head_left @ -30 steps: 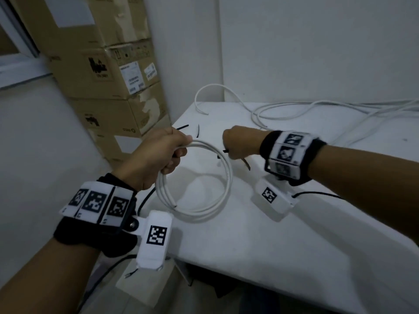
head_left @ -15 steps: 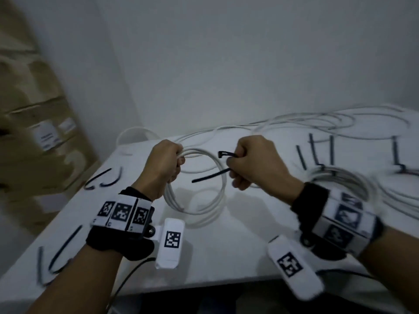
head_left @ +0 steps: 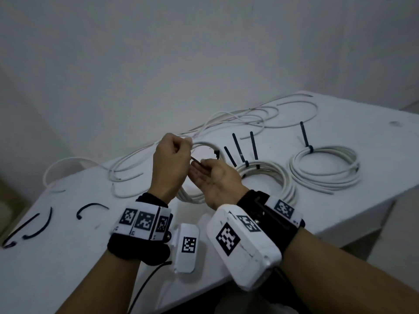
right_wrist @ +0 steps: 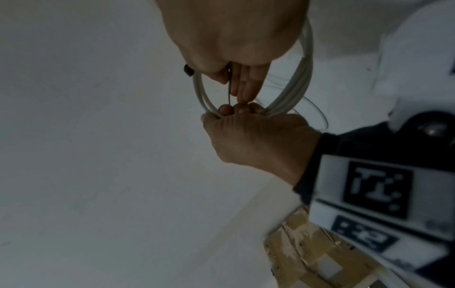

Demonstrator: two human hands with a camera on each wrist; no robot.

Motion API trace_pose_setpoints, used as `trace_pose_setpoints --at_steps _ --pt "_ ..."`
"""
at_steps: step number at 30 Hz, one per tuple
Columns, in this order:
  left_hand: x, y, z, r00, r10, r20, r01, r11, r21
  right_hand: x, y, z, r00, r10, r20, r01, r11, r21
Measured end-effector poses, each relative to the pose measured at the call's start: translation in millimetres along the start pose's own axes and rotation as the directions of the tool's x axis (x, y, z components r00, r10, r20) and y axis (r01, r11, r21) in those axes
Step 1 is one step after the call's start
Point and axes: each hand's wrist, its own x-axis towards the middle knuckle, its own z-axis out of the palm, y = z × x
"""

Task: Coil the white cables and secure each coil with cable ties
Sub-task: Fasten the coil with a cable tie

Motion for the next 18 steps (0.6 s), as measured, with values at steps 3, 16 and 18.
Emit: trace_pose_setpoints --at_steps 3,16,18 --pt "5 -2 -4 0.999 -0.026 -0.020 0.026 0.999 -0.025 1 4 3 1.000 0.000 0.011 0.000 1.000 -0.003" --pt "1 -9 -19 0.972 -0.233 -0.021 0.224 0.951 -0.213 6 19 17 0.999 0.011 0.041 -0.011 1.000 -0.007" --pt "4 -9 -22 0.958 -0.288 0.006 0.280 0.926 -0.254 6 21 16 0.998 0.005 0.057 -0.004 1.000 -0.016"
